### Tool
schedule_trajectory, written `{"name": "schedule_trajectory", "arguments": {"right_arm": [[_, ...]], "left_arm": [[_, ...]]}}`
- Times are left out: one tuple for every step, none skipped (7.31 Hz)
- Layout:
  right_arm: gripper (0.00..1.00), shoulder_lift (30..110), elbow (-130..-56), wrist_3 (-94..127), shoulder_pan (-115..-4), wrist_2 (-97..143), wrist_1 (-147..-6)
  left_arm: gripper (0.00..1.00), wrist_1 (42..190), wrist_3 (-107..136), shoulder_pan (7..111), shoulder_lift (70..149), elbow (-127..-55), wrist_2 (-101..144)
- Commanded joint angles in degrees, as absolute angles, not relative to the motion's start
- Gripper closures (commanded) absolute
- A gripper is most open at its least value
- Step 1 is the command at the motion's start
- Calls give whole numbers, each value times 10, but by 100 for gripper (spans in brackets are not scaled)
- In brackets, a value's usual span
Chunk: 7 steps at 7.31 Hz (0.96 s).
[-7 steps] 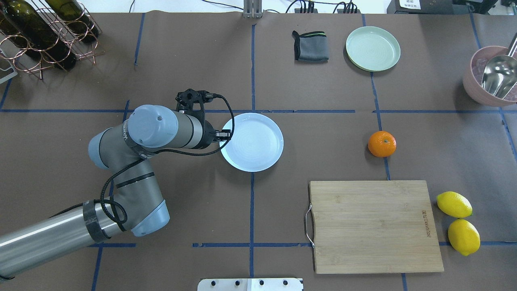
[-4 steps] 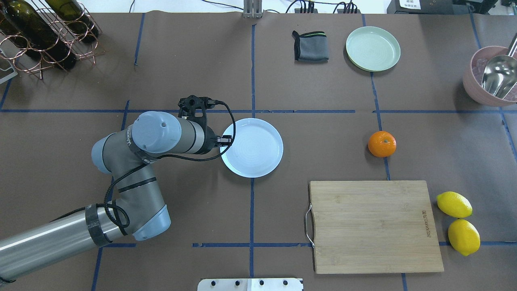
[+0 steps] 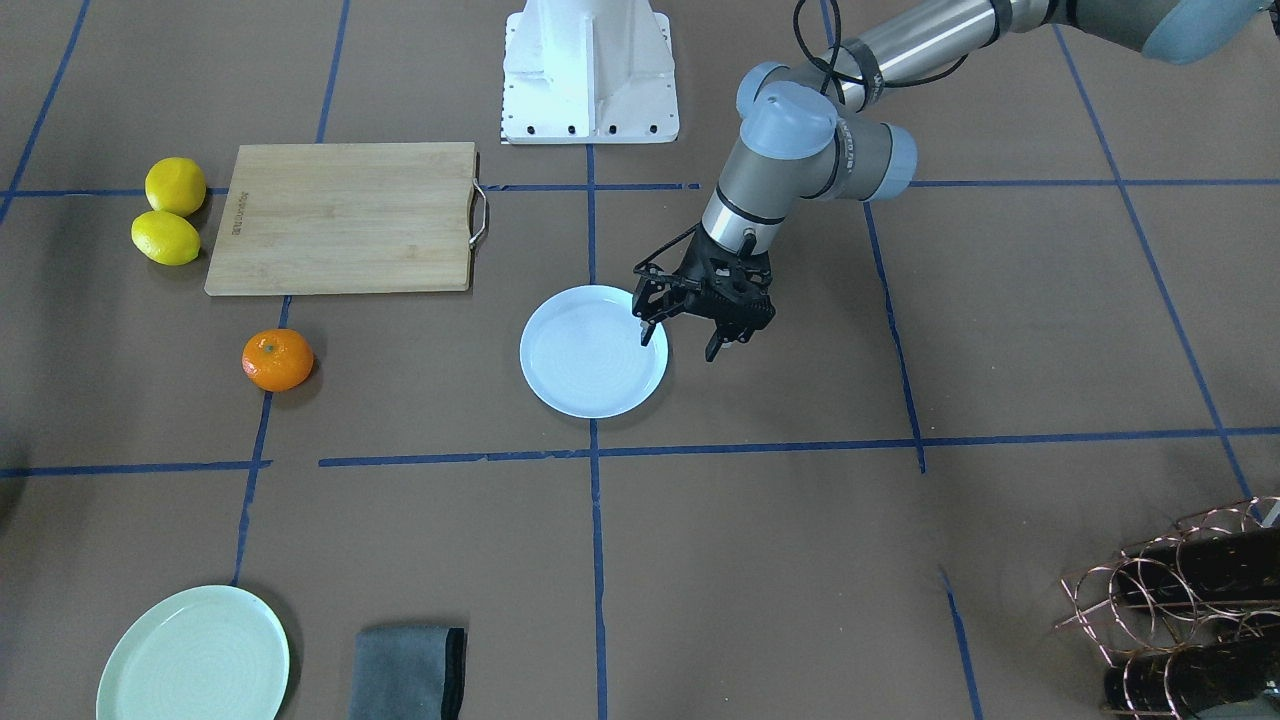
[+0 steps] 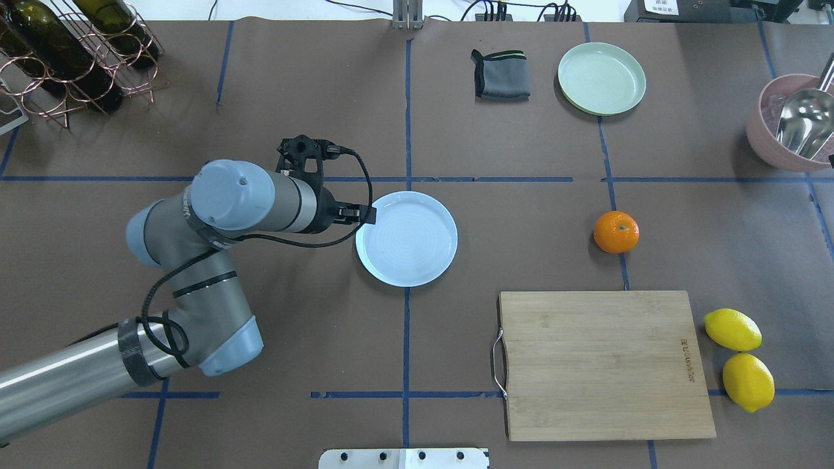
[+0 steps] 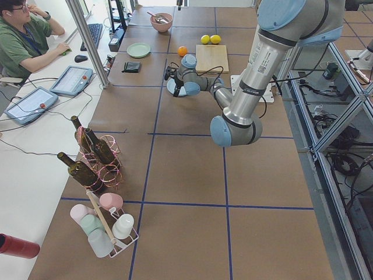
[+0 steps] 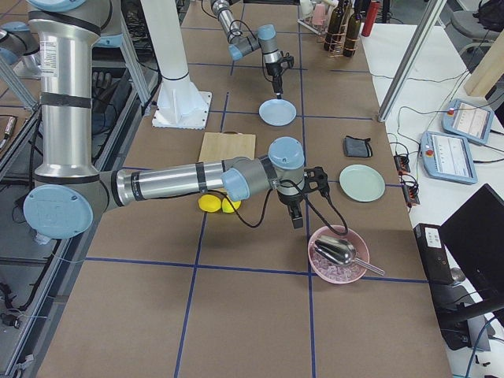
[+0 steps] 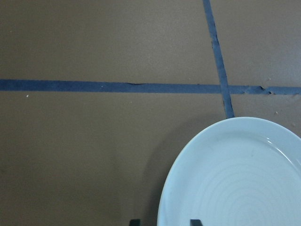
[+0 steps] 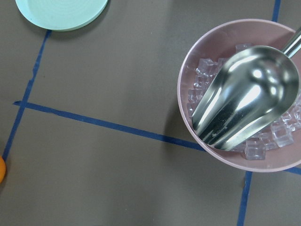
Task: Pick orange to plate
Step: 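Release the plate and withdraw the left arm while the right arm starts reaching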
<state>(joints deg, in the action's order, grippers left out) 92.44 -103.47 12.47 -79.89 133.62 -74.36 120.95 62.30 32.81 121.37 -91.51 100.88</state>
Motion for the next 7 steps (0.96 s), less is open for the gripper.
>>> {"name": "schedule_trajectory", "arguments": {"right_arm": [[0,905,-1073,154,-768,1334,-744],[0,901,-1085,181,-758,1336,-744],[0,870,-1087,185,-731,1333,-745],[0,862,-1087,187,-700,1332,-745],[0,861,-1092,187,-681,1321,-745],[0,856,-1097,230,-665,1304,-745],[0,822,-1097,280,-631,1271,-752]], "left_arm": [[0,1130,471,421,1137,-1026,1095],[0,1117,416,470,1077,-1075,1137],[0,1120,384,537,1024,-1091,1192],[0,1115,261,620,977,-1086,1254],[0,1109,132,694,935,-1075,1282],[0,1070,32,751,903,-1060,1296],[0,986,-64,812,898,-1044,1296]]}}
